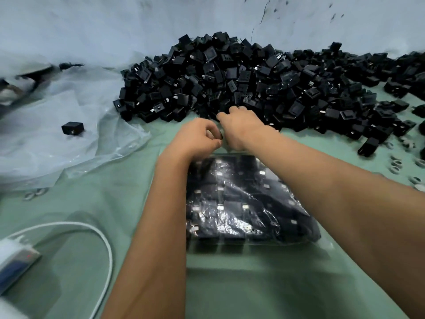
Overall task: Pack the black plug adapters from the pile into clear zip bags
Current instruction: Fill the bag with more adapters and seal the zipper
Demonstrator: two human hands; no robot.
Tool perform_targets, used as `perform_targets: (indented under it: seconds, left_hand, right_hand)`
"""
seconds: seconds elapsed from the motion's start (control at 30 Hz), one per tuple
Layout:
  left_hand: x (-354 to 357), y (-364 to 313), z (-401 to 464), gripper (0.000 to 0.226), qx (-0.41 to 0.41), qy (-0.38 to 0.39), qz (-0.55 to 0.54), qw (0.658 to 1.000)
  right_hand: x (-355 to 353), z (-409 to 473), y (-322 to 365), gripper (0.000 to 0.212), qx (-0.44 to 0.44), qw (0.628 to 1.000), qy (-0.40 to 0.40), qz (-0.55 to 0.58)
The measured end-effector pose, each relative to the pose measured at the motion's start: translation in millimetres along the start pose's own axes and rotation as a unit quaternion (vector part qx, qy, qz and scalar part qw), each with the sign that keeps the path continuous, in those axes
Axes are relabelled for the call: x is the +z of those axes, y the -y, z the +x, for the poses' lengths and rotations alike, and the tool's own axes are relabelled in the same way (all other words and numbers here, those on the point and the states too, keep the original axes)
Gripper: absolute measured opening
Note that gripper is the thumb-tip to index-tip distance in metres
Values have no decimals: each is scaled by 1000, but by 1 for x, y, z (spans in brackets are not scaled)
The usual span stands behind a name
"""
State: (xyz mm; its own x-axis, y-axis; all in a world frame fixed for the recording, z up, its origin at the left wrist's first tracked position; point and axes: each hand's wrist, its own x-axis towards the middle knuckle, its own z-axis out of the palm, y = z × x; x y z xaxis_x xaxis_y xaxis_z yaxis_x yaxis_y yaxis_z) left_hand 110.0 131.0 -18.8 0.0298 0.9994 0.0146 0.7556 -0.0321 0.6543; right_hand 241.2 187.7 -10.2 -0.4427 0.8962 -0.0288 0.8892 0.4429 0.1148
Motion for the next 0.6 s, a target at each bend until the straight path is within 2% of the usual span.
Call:
perform_targets:
  seconds: [0.07, 0.17, 0.23, 0.47, 0.6]
  left_hand:
    - [0, -1, 1, 6, -5, -5, -8, 1000]
    - [1, -1, 2, 16, -14, -12, -1, 1000]
    - [2, -1, 1, 12, -22, -18, 1, 1000]
    - [0, -7, -4, 15, -20, -26, 19, 999]
    - [8, -20, -4, 9, 19, -31, 14, 999]
  right_hand:
    - [2, 4, 3, 51, -7, 1000, 1, 11]
    - [2, 3, 2, 26, -46, 997, -33, 47]
    - [2, 0, 1, 15, -73, 994, -41, 75]
    - [1, -19, -6, 19, -100, 983, -71, 138]
    - [-6, -39, -33, 24, -47, 959, -165, 224]
